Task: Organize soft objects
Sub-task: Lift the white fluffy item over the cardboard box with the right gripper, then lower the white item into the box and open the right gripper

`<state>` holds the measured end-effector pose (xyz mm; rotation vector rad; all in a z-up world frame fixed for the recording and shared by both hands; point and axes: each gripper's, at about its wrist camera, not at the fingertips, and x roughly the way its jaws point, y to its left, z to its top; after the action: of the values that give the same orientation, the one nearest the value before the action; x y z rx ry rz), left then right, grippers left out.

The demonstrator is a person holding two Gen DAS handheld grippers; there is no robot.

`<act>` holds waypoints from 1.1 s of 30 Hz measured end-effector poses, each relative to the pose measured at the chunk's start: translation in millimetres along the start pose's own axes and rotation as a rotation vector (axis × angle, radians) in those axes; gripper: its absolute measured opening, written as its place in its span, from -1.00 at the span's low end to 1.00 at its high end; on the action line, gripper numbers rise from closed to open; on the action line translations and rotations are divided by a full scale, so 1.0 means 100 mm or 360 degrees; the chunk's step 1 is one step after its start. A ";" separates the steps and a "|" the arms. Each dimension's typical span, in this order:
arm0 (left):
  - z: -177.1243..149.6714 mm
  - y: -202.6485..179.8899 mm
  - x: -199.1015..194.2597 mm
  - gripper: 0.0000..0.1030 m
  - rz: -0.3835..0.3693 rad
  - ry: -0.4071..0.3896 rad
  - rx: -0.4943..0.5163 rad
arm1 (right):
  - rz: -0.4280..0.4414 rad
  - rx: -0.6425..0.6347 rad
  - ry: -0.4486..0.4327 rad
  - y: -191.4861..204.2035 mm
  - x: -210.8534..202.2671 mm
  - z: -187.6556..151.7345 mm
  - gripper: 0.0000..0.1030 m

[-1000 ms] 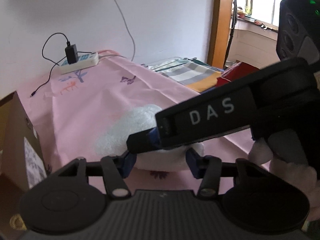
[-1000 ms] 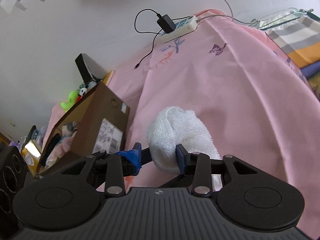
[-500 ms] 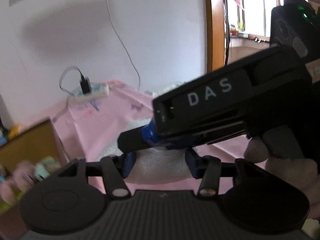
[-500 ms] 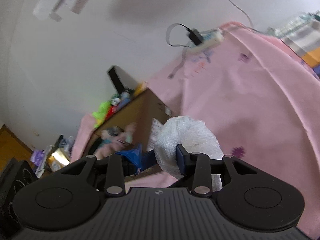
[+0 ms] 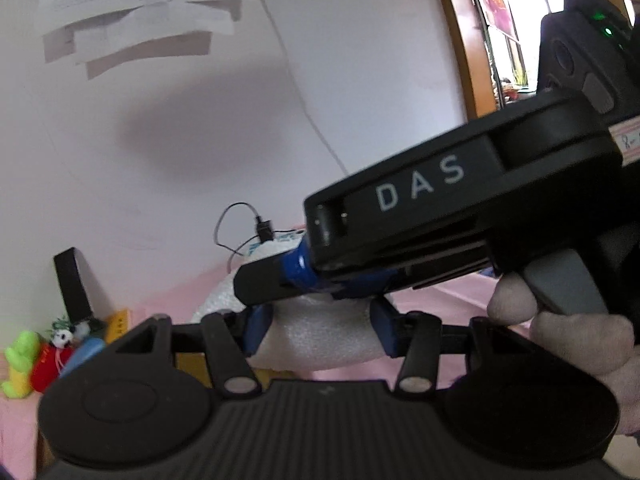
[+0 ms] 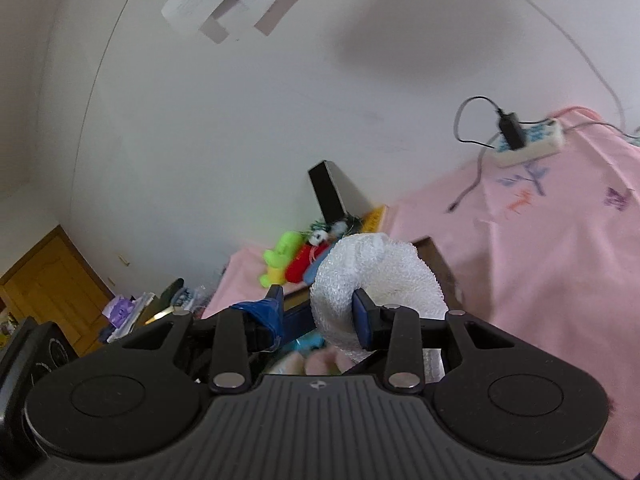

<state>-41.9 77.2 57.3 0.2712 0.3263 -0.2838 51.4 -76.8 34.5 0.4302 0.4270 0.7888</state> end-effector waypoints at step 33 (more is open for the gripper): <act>-0.53 0.76 0.63 0.34 -0.0045 0.0418 -0.0294 | -0.0450 0.0005 0.0052 -0.19 0.69 -0.31 -0.58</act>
<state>24.6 149.8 3.2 0.1211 0.6129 -0.2439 89.8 -30.5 -14.7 0.3508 0.5072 0.5212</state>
